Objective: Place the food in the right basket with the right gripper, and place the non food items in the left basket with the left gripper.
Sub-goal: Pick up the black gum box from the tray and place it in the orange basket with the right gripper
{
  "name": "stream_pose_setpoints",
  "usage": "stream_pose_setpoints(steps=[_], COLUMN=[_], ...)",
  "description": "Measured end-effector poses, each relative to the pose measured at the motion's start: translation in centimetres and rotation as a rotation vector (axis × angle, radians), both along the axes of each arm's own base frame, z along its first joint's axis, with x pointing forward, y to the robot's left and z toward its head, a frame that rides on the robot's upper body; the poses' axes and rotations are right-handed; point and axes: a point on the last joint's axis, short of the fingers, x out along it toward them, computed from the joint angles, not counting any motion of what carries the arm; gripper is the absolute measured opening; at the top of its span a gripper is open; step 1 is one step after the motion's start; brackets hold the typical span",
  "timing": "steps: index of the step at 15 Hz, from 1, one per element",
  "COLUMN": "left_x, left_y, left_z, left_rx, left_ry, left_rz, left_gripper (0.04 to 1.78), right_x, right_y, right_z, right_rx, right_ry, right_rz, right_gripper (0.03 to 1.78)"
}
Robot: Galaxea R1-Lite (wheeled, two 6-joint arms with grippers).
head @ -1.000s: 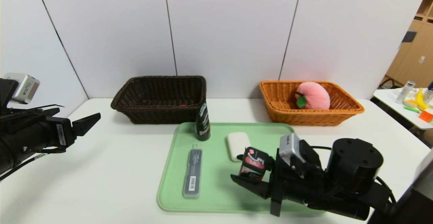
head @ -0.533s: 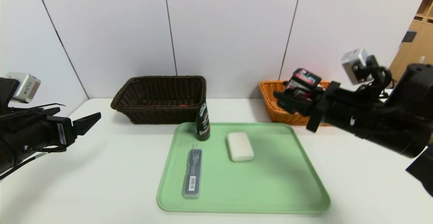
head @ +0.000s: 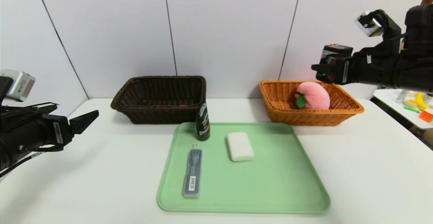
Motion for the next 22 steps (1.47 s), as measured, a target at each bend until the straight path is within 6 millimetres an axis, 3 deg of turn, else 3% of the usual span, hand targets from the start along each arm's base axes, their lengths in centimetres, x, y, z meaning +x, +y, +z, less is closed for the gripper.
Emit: stream_pose_setpoints(steps=[5, 11, 17, 22], left_x=[-0.4, -0.5, -0.5, -0.5], left_y=[0.0, -0.1, -0.1, 0.0], left_z=[0.1, 0.2, 0.3, 0.2], left_rx=[0.004, 0.005, 0.003, -0.001], left_ry=[-0.01, -0.014, -0.017, -0.015], left_rz=[-0.002, -0.004, -0.003, 0.0], left_gripper=[1.69, 1.69, 1.69, 1.69], right_x=[4.6, 9.6, 12.3, 13.2], right_y=[0.6, 3.1, 5.2, 5.4], right_z=[-0.2, -3.5, -7.2, -8.5], right_rx=[-0.061, -0.118, -0.142, -0.156], right_ry=[0.183, 0.261, 0.323, 0.344], right_rz=[-0.098, -0.129, -0.104, -0.12], right_gripper=[0.76, 0.76, 0.76, 0.76])
